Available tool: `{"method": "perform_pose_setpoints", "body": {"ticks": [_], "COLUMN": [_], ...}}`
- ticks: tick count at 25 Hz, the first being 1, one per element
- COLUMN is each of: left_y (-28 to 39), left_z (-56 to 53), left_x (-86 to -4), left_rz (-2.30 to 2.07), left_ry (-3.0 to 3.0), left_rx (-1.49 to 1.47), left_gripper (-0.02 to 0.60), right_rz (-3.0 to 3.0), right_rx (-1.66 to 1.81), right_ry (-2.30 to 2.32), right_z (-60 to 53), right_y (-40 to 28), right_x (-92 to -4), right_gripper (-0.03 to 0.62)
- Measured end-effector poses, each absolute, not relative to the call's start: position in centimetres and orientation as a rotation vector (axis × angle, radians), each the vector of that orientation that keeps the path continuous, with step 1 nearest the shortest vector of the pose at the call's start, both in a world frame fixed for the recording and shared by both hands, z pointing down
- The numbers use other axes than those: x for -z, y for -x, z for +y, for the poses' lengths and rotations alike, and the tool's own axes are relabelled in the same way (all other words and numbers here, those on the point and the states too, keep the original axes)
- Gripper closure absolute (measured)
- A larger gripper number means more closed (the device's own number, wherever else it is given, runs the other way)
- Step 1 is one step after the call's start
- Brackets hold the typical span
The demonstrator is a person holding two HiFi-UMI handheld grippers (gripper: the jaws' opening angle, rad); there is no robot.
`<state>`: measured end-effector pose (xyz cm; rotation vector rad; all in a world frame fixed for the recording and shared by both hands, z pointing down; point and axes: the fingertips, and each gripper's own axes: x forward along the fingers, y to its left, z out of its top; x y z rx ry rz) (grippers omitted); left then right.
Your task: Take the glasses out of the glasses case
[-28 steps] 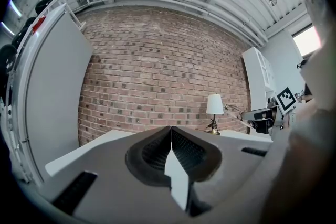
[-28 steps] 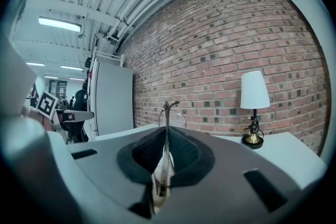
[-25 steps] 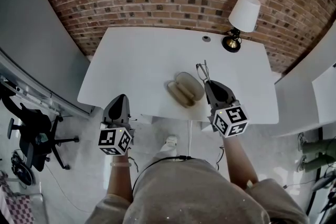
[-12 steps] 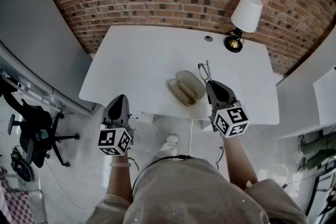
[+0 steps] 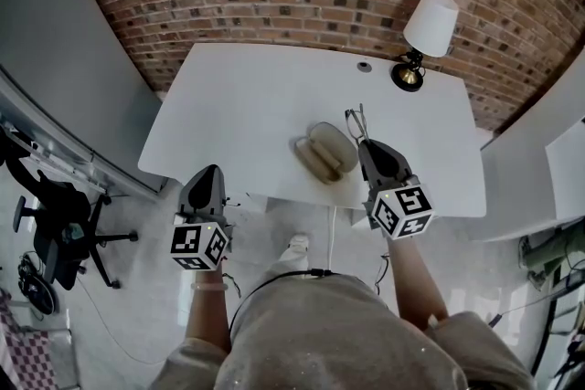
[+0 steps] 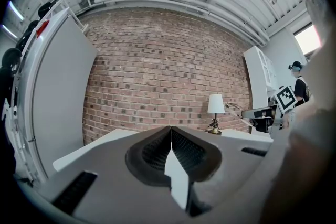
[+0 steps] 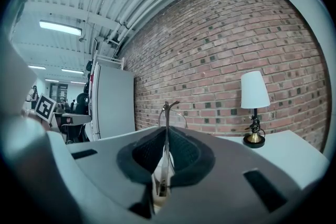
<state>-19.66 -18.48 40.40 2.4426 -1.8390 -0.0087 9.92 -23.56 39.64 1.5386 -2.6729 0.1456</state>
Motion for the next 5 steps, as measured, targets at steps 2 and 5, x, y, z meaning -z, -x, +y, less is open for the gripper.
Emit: {"method": "perform_pose_setpoints", "body": {"ticks": [2,5], "left_y": [19.76,19.89], "left_z": [-18.43,-18.36], "left_x": [-40.44,-40.5], "left_rz": [-1.841,-1.84], "left_ry": [-2.442,-2.438], "left_rx": [0.007,0.007], "left_gripper": [0.575,0.575], "right_rz": [-2.675,-2.679], "right_rx": [-0.145,-0.148], "right_ry": [-1.538,-1.538], "right_z": [-23.53,-23.47], "right_y": [-9.85,-9.75], "right_x": [-39.66,-39.7], "right_gripper": [0.574,0.574]}}
